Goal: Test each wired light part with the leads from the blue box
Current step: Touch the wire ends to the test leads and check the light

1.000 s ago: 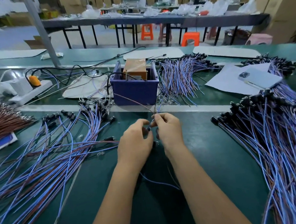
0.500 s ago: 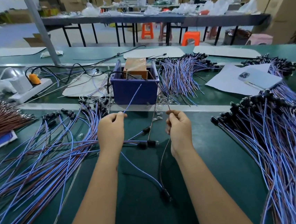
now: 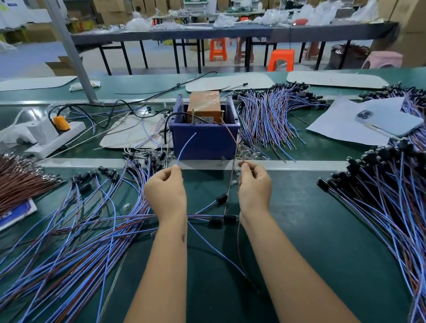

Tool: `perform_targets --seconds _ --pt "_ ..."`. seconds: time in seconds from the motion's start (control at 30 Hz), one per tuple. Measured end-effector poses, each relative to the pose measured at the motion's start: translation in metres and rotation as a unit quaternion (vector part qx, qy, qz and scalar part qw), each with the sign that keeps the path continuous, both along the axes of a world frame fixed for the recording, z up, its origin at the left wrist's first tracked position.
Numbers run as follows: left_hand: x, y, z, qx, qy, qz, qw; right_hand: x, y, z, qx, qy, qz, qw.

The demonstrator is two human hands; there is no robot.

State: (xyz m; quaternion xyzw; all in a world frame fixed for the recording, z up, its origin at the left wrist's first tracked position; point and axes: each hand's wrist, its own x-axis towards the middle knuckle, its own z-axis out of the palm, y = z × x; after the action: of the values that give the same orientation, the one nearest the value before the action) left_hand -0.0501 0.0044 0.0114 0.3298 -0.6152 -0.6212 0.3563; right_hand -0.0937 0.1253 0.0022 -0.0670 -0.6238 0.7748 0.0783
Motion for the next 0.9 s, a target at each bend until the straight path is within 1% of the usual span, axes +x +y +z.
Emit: perform_targets --seconds 0.13,0.27,0.37,0.5,0.7,0.8,0.9 --pt "-0.001 -0.002 -0.003 0.010 0.010 0.008 1.000 -0.001 -0.004 -0.005 0.019 -0.009 0.002 1.000" --pt "-0.002 -0.004 -0.004 0.012 0.016 0.020 1.000 0.001 -0.004 -0.007 0.008 -0.008 -0.002 1.000" --pt "-0.004 -0.005 0.000 0.032 0.033 0.029 0.999 0.004 -0.004 -0.009 0.009 -0.006 0.000 1.000" --pt "-0.012 -0.003 0.007 0.056 0.052 0.017 0.997 0.005 -0.004 -0.009 0.009 -0.001 0.005 1.000" --pt "-0.022 0.001 0.009 0.071 0.065 0.021 0.995 0.011 0.005 -0.015 -0.005 0.043 0.013 0.999" --pt "-0.028 0.005 0.009 0.090 0.068 0.008 0.994 0.011 0.006 -0.015 -0.020 0.045 0.008 0.999" --pt "-0.033 0.009 0.008 0.089 0.056 -0.013 0.994 0.010 0.006 -0.016 -0.007 0.038 0.011 0.999"
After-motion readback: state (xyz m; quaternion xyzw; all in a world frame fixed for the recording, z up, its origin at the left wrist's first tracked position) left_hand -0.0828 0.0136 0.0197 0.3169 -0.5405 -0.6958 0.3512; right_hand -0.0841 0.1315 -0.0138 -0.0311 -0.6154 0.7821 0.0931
